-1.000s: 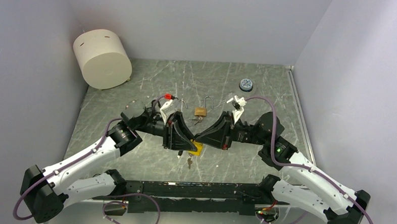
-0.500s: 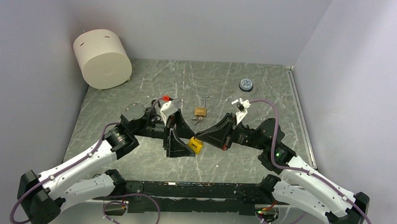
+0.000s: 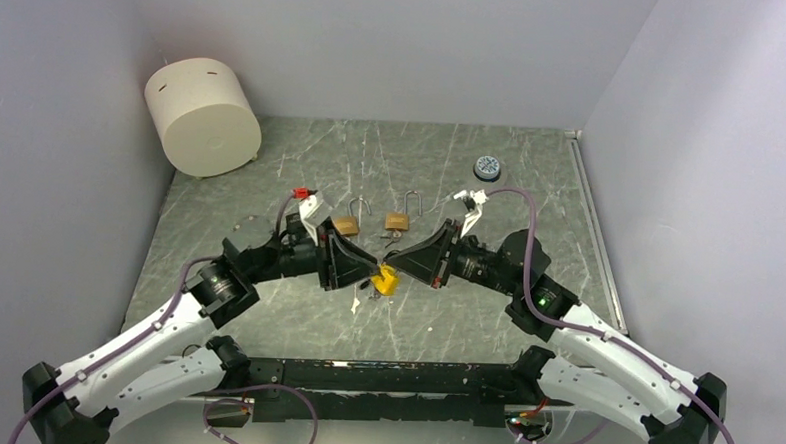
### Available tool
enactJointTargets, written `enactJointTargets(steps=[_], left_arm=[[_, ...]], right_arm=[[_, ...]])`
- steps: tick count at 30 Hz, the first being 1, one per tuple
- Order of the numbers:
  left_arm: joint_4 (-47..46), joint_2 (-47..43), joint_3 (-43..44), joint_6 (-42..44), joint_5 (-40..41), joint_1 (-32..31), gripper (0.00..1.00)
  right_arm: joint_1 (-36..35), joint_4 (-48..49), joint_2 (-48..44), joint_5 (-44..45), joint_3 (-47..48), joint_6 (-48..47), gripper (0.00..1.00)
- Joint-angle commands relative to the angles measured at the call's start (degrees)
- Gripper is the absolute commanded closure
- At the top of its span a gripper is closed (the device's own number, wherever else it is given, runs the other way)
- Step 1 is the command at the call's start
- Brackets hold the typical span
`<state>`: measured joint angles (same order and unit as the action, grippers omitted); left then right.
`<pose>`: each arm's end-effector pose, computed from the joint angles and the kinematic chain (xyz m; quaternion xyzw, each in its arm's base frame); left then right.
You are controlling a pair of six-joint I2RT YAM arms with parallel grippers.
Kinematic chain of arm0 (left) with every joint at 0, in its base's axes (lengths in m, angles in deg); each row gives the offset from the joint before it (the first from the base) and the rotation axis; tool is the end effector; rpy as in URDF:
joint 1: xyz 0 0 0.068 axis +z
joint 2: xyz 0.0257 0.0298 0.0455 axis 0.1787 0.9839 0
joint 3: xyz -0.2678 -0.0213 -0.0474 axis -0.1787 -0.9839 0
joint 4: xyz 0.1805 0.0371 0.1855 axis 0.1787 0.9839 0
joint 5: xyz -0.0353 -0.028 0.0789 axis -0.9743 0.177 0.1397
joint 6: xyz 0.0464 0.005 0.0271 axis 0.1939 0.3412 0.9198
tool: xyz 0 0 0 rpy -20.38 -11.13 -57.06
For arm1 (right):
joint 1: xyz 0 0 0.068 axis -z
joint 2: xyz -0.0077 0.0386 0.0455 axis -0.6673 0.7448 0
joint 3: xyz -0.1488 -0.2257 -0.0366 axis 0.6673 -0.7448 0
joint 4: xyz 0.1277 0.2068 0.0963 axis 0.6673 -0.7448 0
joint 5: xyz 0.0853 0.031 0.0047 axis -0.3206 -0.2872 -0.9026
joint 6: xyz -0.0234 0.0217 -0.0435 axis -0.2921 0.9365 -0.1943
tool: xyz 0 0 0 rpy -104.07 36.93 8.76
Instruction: Unlock with the key
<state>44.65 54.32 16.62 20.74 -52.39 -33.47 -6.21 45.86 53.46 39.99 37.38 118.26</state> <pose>0.1199 -0.1399 0.3382 0.2693 0.6560 -0.5563 0.4332 0.1179 0.1523 0.3377 -0.1767 0.6591 0.6081 0.4056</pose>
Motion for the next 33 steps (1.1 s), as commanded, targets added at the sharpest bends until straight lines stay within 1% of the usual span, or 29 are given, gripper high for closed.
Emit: enactJointTargets(steps=[1,2,7,9,11,13,15,18,19,21,22,24,28,33], left_arm=[[-0.72,3.07,-0.47,-0.38,1.30,-0.22,0.76],[-1.33,3.64,-0.48,-0.65,0.85,-0.19,0.78],[-5.25,5.82,-1.35,-2.36,-1.65,-0.23,0.78],[-4.45,6.34,-1.09,-2.09,-0.66,-0.18,0.77],[-1.84,6.11,-0.57,-1.72,2.64,-0.21,0.75],[2.47,5.37,-0.04,-1.96,9.57,-0.19,0.71],[11.27,4.76,1.06,-3.09,20.18,-0.22,0.68],[23.66,5.00,2.37,-7.35,36.75,-0.20,0.66],[26.52,5.36,2.56,-8.46,40.41,-0.21,0.65],[30.33,5.70,2.47,-10.75,44.02,-0.25,0.64],[30.82,5.70,2.20,-10.98,44.09,-0.21,0.64],[30.15,5.46,1.39,-11.20,42.08,-0.24,0.64],[28.22,4.87,0.08,-11.65,39.46,-0.19,0.61],[26.61,4.83,-0.37,-12.59,36.34,-0.18,0.59]], right_arm=[[-0.18,8.25,0.21,-1.57,0.89,4.00,1.00],[-0.18,8.98,0.27,-2.07,0.73,4.30,1.00],[-0.18,11.16,0.55,-2.91,0.13,5.35,1.00],[-0.18,10.38,0.59,-1.96,0.12,5.16,1.00],[-0.18,7.74,0.46,-0.01,0.21,4.55,1.00],[-0.18,3.76,0.19,3.60,0.25,4.12,1.00],[-0.16,-1.71,0.04,9.26,0.38,4.16,1.00],[0.00,-10.76,0.07,17.10,0.17,5.60,1.00],[0.11,-14.47,0.30,19.67,-0.06,6.49,1.00],[0.81,-20.11,0.97,22.84,-0.52,8.21,1.00],[1.38,-22.34,1.64,24.64,-0.76,8.81,1.00],[4.00,-25.52,3.47,23.99,-1.23,9.52,1.00],[9.45,-25.63,10.19,17.76,-1.82,8.89,1.00],[12.12,-24.25,19.95,15.34,1.50,6.11,1.00]])
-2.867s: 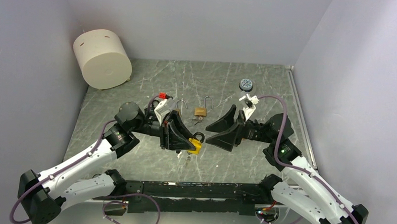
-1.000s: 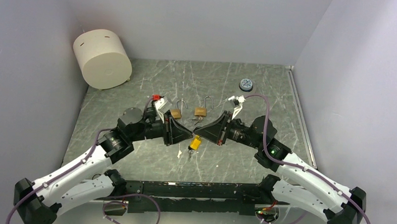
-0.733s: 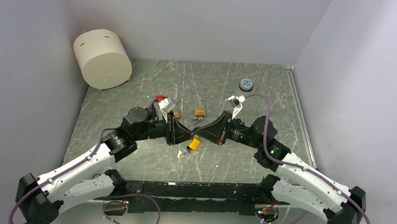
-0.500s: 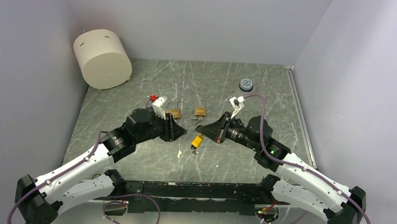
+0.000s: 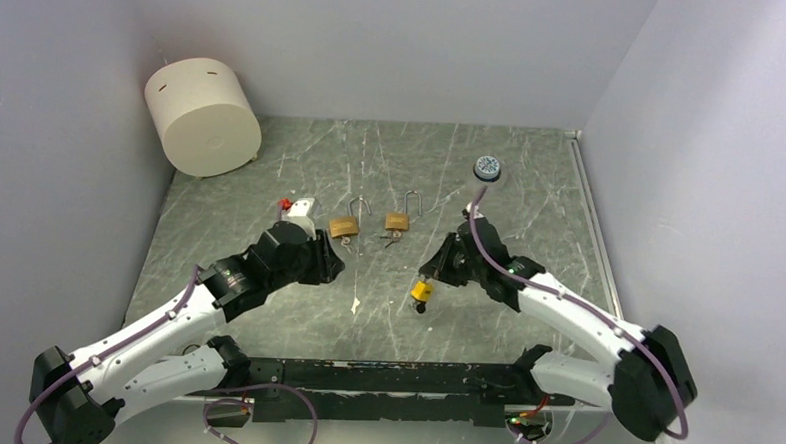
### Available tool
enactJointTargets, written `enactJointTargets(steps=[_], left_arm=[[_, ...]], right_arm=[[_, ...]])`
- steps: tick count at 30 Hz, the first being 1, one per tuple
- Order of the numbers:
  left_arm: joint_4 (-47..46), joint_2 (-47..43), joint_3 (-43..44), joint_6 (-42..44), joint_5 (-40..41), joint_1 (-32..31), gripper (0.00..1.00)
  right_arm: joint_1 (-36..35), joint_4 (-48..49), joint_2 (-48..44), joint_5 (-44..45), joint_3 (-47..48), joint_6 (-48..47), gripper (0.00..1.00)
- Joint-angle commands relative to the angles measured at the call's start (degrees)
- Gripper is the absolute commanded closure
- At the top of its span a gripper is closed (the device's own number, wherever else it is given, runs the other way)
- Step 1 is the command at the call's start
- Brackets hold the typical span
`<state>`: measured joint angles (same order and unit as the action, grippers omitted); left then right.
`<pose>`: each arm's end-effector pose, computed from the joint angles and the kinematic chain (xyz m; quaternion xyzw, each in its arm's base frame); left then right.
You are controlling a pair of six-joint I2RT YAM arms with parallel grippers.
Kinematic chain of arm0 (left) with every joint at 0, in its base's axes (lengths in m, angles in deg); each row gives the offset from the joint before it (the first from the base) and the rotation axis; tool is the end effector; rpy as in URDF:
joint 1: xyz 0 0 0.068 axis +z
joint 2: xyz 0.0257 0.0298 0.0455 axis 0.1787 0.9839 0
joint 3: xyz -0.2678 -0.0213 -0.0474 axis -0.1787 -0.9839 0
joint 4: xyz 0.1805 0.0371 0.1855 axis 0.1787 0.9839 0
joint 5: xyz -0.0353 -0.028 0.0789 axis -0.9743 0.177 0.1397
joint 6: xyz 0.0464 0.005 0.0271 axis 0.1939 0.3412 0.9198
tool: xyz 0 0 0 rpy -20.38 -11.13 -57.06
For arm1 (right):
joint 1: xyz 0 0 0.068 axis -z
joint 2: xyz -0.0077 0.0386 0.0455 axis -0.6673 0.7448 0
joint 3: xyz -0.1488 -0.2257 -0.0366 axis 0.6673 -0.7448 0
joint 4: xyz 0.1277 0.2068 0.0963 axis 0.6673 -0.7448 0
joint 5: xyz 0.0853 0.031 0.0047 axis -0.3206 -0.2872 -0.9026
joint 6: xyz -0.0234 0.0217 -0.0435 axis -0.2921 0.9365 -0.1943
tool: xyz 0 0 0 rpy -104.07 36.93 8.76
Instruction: Unlock with the key
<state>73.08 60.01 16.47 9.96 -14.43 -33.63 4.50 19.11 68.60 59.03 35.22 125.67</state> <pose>0.1405 -0.1290 0.2692 -0.0021 0.8843 -0.2691 0.3816 0.1751 0.1370 0.2256 0.0874 0.9008 0.3176 0.2831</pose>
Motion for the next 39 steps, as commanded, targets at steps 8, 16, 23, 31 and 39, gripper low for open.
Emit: enactJointTargets(steps=[8,16,23,31,39], left_arm=[[-3.08,-0.95,1.08,1.30,-8.15,-0.02,0.41],[-2.51,-1.60,2.22,2.48,-7.92,-0.08,0.31],[-1.51,-1.83,2.54,2.37,-7.47,-0.05,0.28],[0.88,-2.46,4.32,3.25,-7.40,-0.03,0.07],[5.47,-2.56,7.28,4.01,-3.27,-0.09,0.06]], right_arm=[[2.68,12.40,20.55,-11.97,9.34,-3.95,1.00],[2.82,27.21,32.05,-23.00,12.10,-9.74,0.99],[2.82,31.54,41.18,-26.96,15.94,-10.25,0.94],[2.82,30.40,44.30,-27.63,18.10,-12.28,0.68],[2.83,18.98,33.87,-15.23,18.16,-18.54,0.33]])
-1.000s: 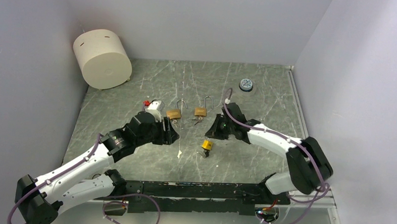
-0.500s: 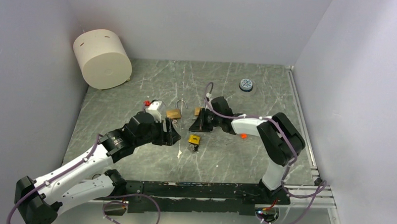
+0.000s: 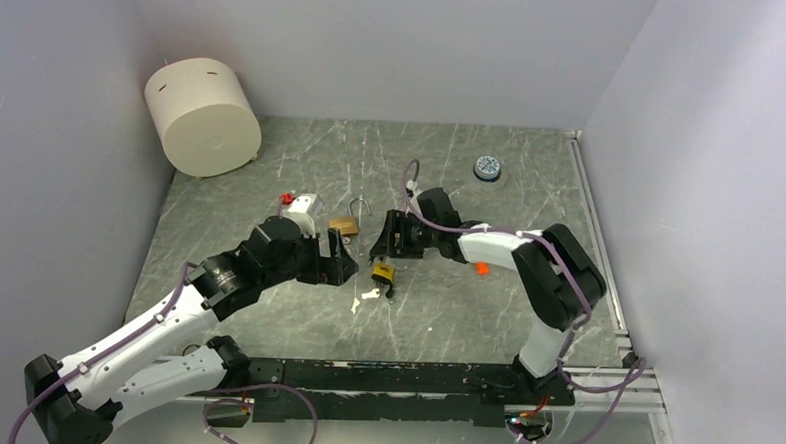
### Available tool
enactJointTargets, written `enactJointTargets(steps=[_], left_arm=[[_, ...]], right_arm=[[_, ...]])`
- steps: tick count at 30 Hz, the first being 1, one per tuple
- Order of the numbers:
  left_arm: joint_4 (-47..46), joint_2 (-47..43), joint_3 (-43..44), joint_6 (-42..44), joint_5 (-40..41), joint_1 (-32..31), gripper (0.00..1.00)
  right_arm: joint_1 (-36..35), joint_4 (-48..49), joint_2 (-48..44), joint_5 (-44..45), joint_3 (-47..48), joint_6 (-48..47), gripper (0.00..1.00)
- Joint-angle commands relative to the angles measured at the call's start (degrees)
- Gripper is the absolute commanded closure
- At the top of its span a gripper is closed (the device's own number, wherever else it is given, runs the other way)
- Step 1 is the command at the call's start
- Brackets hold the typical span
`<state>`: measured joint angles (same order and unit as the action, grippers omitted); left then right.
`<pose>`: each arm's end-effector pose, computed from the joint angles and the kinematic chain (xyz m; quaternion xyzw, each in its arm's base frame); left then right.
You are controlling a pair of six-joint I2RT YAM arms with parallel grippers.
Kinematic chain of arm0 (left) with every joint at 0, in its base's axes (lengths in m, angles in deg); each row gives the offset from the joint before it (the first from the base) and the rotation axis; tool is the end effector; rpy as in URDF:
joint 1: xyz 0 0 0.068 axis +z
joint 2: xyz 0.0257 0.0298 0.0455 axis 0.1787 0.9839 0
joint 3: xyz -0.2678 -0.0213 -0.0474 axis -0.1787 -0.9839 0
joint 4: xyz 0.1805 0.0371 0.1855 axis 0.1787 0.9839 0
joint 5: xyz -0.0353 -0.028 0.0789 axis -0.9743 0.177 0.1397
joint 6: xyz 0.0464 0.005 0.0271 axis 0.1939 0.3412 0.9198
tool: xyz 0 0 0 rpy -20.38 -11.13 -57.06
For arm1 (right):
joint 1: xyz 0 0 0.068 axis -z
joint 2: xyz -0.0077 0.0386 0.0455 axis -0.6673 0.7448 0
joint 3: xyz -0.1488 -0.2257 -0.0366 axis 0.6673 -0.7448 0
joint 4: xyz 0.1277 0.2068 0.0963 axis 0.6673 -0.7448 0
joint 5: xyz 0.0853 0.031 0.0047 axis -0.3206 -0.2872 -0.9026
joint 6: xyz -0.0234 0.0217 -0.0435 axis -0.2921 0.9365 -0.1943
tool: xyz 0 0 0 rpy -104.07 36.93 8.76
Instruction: Unlock with the key
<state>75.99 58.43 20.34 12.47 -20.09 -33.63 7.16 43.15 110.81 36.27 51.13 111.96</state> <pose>0.1343 -0.1279 0.2921 0.0394 0.8741 -0.3072 0.3741 0.2851 0.2171 0.1475 -0.0792 0.8901 0.4033 0.1971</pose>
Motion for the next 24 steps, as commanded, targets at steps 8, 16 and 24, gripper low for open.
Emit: enactJointTargets(steps=[8,16,24], left_arm=[[11.82,-2.58,8.59,0.58,7.44,-0.05,0.06],[29.04,-6.94,18.63,-1.69,20.59,-0.03,0.06],[41.29,-11.18,30.84,1.30,28.12,-0.04,0.06]], right_arm=[[0.20,-19.76,-30.07,30.46,-2.98,-5.44,0.17],[0.10,-48.93,-58.53,56.55,-0.38,1.37,0.01],[0.12,-73.20,-70.32,71.60,12.43,5.92,0.01]])
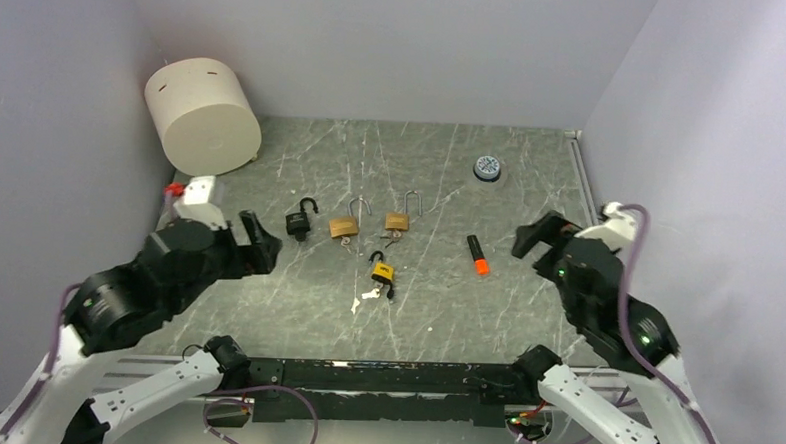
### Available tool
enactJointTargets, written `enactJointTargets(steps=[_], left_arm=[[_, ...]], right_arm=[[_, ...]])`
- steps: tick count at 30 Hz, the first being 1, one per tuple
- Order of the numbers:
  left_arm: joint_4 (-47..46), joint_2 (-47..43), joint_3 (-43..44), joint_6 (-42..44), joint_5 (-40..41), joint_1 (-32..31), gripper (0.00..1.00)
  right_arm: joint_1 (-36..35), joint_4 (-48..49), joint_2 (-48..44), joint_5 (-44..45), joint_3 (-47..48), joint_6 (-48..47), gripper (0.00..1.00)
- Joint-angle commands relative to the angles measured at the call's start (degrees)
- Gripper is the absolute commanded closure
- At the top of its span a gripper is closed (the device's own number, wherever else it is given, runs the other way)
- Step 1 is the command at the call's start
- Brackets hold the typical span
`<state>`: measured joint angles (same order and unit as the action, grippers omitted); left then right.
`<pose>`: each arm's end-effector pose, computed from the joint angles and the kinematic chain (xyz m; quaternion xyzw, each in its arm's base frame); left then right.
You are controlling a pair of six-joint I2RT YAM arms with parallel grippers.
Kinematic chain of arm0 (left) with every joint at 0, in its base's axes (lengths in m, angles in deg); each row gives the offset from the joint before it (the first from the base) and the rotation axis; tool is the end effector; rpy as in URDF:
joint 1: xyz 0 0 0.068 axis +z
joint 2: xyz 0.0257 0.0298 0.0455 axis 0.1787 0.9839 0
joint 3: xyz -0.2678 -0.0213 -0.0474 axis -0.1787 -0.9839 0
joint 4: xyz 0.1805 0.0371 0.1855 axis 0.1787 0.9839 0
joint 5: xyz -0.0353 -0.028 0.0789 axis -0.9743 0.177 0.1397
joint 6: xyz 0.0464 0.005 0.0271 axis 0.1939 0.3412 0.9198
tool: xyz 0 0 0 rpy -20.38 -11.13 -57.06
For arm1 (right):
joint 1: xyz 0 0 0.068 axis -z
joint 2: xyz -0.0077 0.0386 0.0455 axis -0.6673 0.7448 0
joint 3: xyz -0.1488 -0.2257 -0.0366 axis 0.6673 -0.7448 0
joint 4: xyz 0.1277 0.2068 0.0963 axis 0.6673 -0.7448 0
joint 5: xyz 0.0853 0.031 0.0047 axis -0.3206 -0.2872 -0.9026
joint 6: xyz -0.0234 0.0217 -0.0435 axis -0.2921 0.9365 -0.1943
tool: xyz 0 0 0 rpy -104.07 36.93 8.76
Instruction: Unlock with the key
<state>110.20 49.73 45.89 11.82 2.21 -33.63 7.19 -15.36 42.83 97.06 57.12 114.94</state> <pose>0.0743 -0.0514 0.3980 -0.0598 0.8597 -0.1756 0.4760 0.0920 0.0396 0.3689 0.1885 0.8063 0.1063 0.5505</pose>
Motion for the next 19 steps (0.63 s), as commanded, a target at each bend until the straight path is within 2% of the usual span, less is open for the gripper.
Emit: enactJointTargets(steps=[1,10,19], left_arm=[[7.22,-3.71,6.31,2.79,6.11,-0.09,0.06],[13.56,-7.70,14.99,5.63,10.95,0.06,0.06],[12.88,-10.04,14.09,6.14,10.60,0.04,0.06]], right_arm=[[0.11,-15.99,-2.87,11.57,7.92,2.92,0.01],[0.11,-22.19,-2.66,13.65,15.85,3.26,0.01],[0.12,-22.14,1.13,8.47,17.72,3.01,0.01]])
